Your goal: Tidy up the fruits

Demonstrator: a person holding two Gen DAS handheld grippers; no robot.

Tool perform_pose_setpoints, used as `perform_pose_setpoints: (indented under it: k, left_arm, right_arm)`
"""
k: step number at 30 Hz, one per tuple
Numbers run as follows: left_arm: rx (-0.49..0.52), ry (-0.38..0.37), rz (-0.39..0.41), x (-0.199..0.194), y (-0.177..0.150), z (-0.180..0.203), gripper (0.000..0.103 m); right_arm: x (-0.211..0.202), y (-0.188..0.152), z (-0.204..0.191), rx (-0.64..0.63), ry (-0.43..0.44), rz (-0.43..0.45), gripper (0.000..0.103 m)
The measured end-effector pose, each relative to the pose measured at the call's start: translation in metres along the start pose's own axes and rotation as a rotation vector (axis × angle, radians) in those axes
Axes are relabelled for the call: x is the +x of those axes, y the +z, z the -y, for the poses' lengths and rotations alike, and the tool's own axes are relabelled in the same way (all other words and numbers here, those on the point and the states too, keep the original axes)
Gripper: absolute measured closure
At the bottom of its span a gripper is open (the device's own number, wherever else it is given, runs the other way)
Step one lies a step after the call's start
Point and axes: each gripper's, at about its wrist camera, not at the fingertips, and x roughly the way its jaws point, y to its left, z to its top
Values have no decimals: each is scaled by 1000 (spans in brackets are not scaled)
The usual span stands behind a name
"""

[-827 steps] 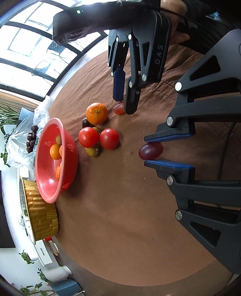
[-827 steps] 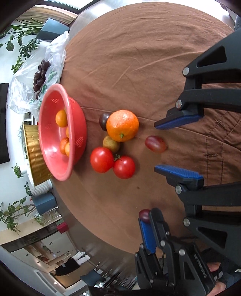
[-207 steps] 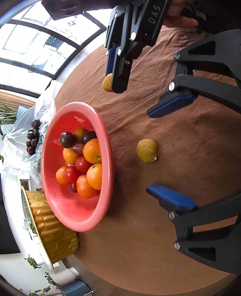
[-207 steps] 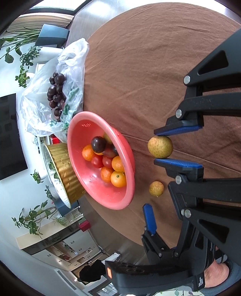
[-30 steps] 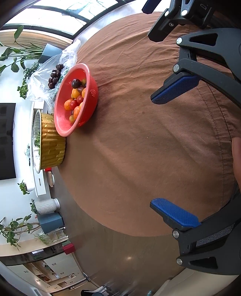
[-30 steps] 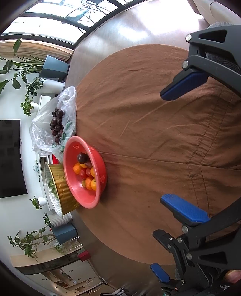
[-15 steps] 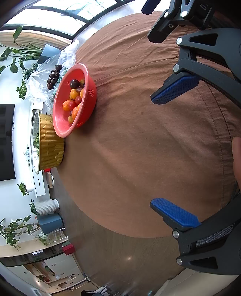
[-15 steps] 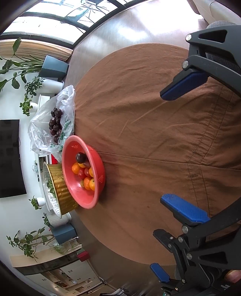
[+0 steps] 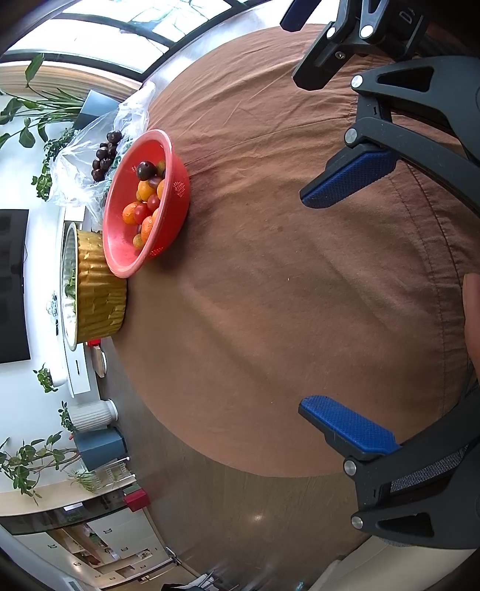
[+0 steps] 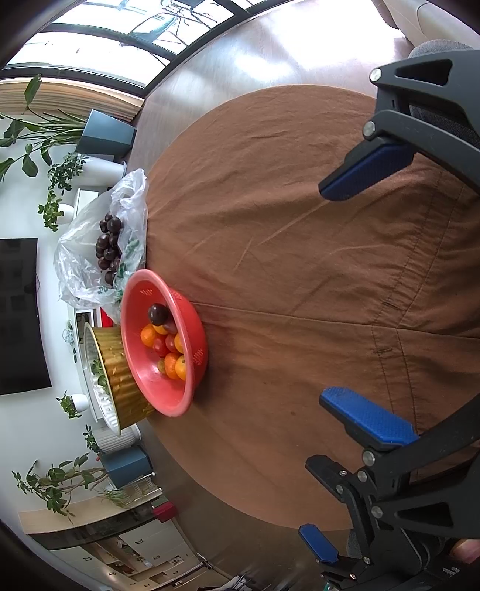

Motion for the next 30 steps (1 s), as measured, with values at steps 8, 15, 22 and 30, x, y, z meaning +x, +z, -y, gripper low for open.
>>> perform_pose_setpoints:
  k: [8,15,22,30]
  left_arm:
    - [1,-1,0,-1,0,0,0]
    - [5,-3,-1,-1,-1,1,0]
    - [5,-3,-1,0,-1,1,0]
    - [5,-4,-2,0,-1,1,0]
  right_arm:
    - [1,-1,0,0,1,-2,0]
    - [0,-1,0,-1,0,-2,0]
    - [2,-3,-1,-1,0,-5,0]
    - [3,-4,-1,-1,-1,-6,0]
